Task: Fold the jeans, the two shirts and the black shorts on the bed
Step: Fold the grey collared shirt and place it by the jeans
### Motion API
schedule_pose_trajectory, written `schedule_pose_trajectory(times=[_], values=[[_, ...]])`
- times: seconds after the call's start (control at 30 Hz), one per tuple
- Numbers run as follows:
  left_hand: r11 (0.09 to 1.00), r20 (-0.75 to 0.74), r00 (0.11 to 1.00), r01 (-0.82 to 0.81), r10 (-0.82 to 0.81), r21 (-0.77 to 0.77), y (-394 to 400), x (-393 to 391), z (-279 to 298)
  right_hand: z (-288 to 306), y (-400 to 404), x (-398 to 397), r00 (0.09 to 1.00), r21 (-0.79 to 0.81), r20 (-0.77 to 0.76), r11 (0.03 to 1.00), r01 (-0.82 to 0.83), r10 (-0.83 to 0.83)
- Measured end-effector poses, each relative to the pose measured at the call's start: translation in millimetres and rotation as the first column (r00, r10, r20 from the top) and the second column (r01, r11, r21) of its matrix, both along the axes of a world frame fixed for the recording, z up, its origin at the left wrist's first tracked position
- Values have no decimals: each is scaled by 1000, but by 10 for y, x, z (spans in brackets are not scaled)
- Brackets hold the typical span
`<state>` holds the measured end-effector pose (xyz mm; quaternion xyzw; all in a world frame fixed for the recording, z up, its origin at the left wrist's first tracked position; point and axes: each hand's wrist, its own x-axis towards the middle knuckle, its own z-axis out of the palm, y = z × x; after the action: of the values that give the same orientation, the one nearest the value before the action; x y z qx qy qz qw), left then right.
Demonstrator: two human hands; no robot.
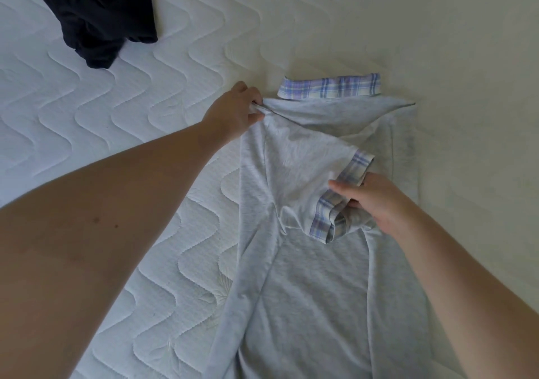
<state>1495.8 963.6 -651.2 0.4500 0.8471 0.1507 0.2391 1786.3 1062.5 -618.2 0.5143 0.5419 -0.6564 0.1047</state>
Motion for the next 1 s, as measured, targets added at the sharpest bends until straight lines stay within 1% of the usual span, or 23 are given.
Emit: schedule_pose_trajectory(times=[0.03, 0.1, 0.13, 0.2, 0.27, 0.33, 0.37, 0.4, 0.47, 0.5, 0.53, 0.6, 0.63, 0.67, 0.77, 0.83, 0.9, 0.93, 1.0], values=[[999, 6, 999, -32, 32, 41, -41, 22, -3, 47, -72, 7, 999, 25, -41, 999, -34, 35], [986, 27, 991, -131, 129, 107, -134, 102, -16, 107, -203, -9, 984, 198, -50, 968, -156, 169], [974, 48, 981, -194, 189, 118, -180, 159, -25, 144, -257, -29, 977, 272, -52, 944, -186, 208], [938, 102, 942, -329, 318, 107, -260, 291, -29, 243, -308, -77, 976, 326, -113, 935, -139, 184], [885, 141, 883, -461, 449, 69, -333, 396, -38, 356, -291, -128, 974, 302, -201, 952, -39, 103], [829, 188, 815, -559, 548, 9, -418, 458, -54, 455, -216, -178, 964, 273, -261, 962, 31, 43], [809, 213, 787, -587, 580, -33, -459, 487, -48, 467, -168, -194, 967, 300, -251, 953, 38, 40], [796, 235, 765, -601, 600, -75, -500, 521, -46, 443, -117, -195, 977, 357, -208, 934, 22, 56], [795, 269, 751, -593, 603, -128, -578, 598, -55, 257, -15, -156, 994, 498, -34, 864, -72, 103], [805, 275, 758, -575, 592, -148, -616, 653, -41, 165, 6, -125, 992, 534, 58, 836, -124, 111], [819, 272, 772, -547, 574, -174, -652, 714, -17, 64, 9, -78, 989, 526, 107, 839, -140, 98], [851, 258, 813, -474, 522, -228, -715, 842, 20, -110, -28, 38, 993, 408, 113, 911, -63, 19], [859, 250, 828, -444, 502, -255, -745, 902, 28, -168, -70, 97, 994, 363, 112, 931, -26, -16], [863, 238, 841, -417, 485, -285, -772, 965, 42, -196, -122, 149, 995, 354, 96, 935, 2, -38], [860, 196, 878, -342, 436, -380, -867, 1123, 54, -260, -296, 278, 991, 465, 121, 885, -5, -58], [840, 209, 864, -343, 458, -421, -946, 1235, 52, -221, -431, 341, 981, 551, 146, 834, 26, -127], [832, 220, 848, -365, 482, -418, -1035, 1351, 38, -145, -575, 385, 973, 640, 164, 768, 20, -161], [834, 214, 848, -375, 485, -404, -1090, 1406, 15, -121, -659, 399, 976, 650, 161, 760, 6, -145], [836, 200, 845, -402, 495, -373, -1204, 1543, 11, -95, -856, 387, 984, 606, 175, 792, -74, -41]])
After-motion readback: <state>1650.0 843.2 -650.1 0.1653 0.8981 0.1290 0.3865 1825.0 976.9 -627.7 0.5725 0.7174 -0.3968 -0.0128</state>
